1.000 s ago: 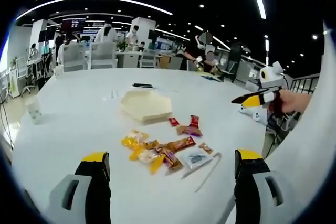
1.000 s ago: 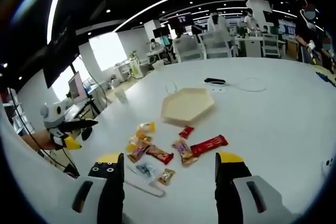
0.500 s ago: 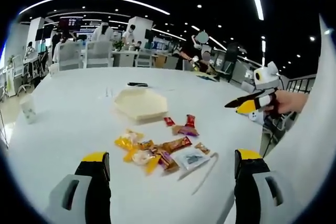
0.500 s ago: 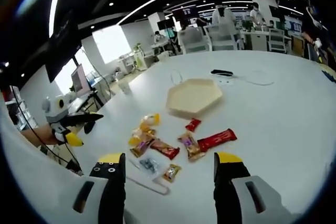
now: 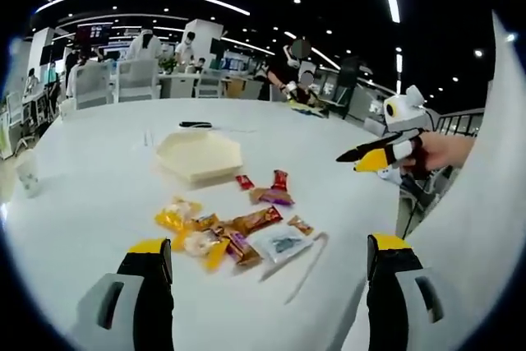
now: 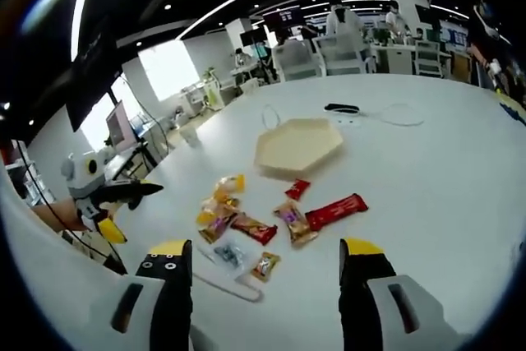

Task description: Place the target food into the container with the food tongs after gripping and lifting it, then release it inside without dropping or visibly crushing the food.

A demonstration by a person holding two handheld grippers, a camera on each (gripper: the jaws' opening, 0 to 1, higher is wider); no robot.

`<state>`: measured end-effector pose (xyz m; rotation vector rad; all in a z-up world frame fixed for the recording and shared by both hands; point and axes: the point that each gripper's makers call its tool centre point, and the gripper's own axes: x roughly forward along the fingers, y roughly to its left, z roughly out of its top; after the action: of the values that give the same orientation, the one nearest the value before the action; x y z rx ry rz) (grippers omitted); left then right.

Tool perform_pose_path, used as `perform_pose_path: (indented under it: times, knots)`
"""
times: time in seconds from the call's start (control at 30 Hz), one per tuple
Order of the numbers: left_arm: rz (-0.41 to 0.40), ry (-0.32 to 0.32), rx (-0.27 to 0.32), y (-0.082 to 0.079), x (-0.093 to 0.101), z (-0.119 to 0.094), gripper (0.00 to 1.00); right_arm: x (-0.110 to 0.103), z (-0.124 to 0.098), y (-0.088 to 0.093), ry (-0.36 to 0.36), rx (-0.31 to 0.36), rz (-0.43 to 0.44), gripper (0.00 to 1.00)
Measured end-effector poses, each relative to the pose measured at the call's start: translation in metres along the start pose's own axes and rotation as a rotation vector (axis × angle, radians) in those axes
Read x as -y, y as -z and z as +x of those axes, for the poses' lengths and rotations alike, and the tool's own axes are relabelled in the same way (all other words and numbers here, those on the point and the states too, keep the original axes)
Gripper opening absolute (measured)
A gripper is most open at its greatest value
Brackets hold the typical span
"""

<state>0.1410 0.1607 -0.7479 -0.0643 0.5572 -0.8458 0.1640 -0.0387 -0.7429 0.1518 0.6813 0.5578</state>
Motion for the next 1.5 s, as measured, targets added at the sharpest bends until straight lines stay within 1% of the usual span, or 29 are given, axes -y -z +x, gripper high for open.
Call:
perform_pose_path:
  times: [0.07, 0.13, 0.27, 0.37, 0.4, 0.43, 0.5, 0.7, 0.8, 0.87, 0.97, 1.03, 1.13, 1.2, 1.27, 1.33, 1.4, 1.5]
  knots:
    - [-0.025, 0.005, 0.006, -0.002, 0.001, 0.002, 0.99, 0.0, -0.001, 0.0, -0.004, 0.006, 0.018, 0.73]
    - [-0.042, 0.008, 0.033, -0.008, 0.001, 0.002, 0.99, -0.001, -0.001, 0.0, -0.009, 0.008, 0.021, 0.73]
    - [-0.044, 0.011, 0.048, -0.012, 0.002, 0.004, 0.99, -0.005, 0.0, 0.002, -0.018, -0.002, 0.0, 0.72]
    - [-0.047, 0.02, 0.048, -0.01, 0.003, 0.006, 0.99, -0.008, 0.0, 0.002, -0.024, -0.002, -0.008, 0.72]
    - [-0.083, 0.034, 0.053, -0.01, 0.006, 0.008, 0.99, -0.009, -0.001, 0.002, -0.025, 0.0, -0.01, 0.72]
    - [-0.121, 0.053, 0.075, -0.013, 0.01, 0.009, 0.99, -0.009, -0.001, 0.003, -0.025, 0.0, -0.01, 0.72]
    - [-0.12, 0.05, 0.079, -0.013, 0.01, 0.01, 0.99, -0.01, 0.0, 0.004, -0.027, -0.001, -0.009, 0.72]
    - [-0.112, 0.063, 0.057, -0.004, 0.017, 0.016, 0.99, -0.008, 0.001, 0.009, -0.029, -0.015, -0.019, 0.72]
    - [-0.103, 0.088, 0.029, 0.003, 0.022, 0.018, 0.99, -0.008, 0.001, 0.009, -0.033, -0.012, -0.007, 0.72]
    - [-0.094, 0.101, 0.01, 0.009, 0.024, 0.019, 0.96, -0.008, 0.001, 0.009, -0.033, -0.016, -0.007, 0.72]
    - [-0.091, 0.101, -0.004, 0.014, 0.025, 0.021, 0.99, -0.008, 0.001, 0.01, -0.034, -0.017, -0.002, 0.72]
    - [-0.094, 0.108, -0.009, 0.015, 0.027, 0.021, 0.98, -0.007, 0.001, 0.01, -0.03, -0.014, -0.001, 0.72]
    - [-0.088, 0.119, -0.025, 0.02, 0.029, 0.023, 0.98, -0.002, -0.001, 0.012, -0.022, -0.006, 0.028, 0.72]
    - [-0.085, 0.122, -0.031, 0.021, 0.029, 0.024, 0.97, -0.002, -0.001, 0.013, -0.021, -0.008, 0.033, 0.72]
    - [-0.098, 0.128, -0.034, 0.023, 0.029, 0.026, 0.99, -0.001, -0.002, 0.016, -0.023, -0.019, 0.032, 0.71]
    - [-0.106, 0.134, -0.038, 0.025, 0.03, 0.027, 0.98, -0.001, -0.002, 0.017, -0.021, -0.022, 0.029, 0.71]
    - [-0.096, 0.136, -0.041, 0.027, 0.031, 0.028, 0.96, -0.001, -0.003, 0.017, -0.021, -0.023, 0.029, 0.71]
    - [-0.077, 0.146, -0.062, 0.032, 0.033, 0.029, 0.93, 0.001, -0.003, 0.016, -0.017, -0.02, 0.035, 0.71]
